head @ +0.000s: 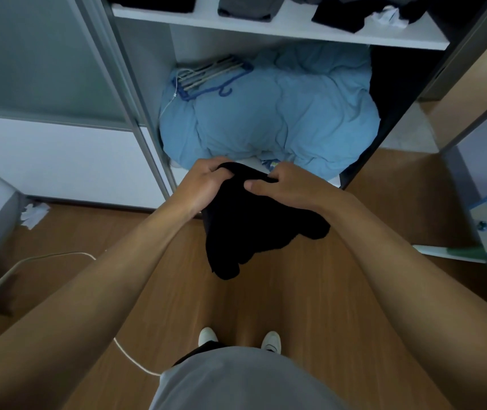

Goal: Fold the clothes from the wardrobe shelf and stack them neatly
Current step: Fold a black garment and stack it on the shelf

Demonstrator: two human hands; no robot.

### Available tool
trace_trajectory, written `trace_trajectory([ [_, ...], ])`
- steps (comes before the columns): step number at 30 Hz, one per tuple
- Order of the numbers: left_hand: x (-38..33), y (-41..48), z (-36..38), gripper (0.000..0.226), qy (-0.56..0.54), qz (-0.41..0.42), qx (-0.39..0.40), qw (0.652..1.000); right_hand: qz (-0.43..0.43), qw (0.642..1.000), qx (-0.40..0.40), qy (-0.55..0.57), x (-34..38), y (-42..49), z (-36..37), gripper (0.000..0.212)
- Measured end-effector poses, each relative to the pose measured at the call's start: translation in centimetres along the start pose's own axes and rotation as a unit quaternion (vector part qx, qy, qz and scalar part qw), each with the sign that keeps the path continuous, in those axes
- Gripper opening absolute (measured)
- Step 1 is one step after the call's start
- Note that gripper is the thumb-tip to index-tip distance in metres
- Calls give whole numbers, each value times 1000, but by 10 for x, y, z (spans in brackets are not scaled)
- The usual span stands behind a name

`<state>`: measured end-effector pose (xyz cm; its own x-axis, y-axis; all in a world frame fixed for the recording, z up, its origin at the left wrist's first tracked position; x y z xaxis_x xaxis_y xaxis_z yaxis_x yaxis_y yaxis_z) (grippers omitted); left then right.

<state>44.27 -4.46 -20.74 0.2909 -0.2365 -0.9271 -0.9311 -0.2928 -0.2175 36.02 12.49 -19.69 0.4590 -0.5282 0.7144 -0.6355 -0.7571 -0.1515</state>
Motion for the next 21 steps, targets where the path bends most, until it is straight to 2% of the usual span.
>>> trace_trajectory([
  [3,4,5,1,19,30,13,12,999,-55,994,-65,-62,5,4,-17,52],
  [7,12,5,2,19,94,59,58,992,-111,977,-46,-173,19,10,-34,49],
  [10,20,7,4,27,108,47,98,988,-134,962,-53,-233,29,11,-41,50],
  [13,30,12,6,30,142,12,117,983,-121,954,-88,-260,35,16,-43,52],
  [16,43,15,5,45,212,-20,116,970,-101,950,-114,-273,32,20,-44,55],
  [21,72,17,-5,34,292,-79,170,938,-70,949,-91,-295,21,19,-52,53],
])
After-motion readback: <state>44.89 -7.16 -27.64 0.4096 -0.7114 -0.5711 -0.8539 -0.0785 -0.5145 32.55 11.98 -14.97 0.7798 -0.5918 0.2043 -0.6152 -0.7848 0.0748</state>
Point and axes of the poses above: each hand's wrist, its own y-axis towards the middle knuckle, its own z-axis out of the palm, x = y × z, the point moved 2 cm from there along y, towards the middle knuckle, and after that the axes turned 10 degrees about -z, right-handed, at the moved point
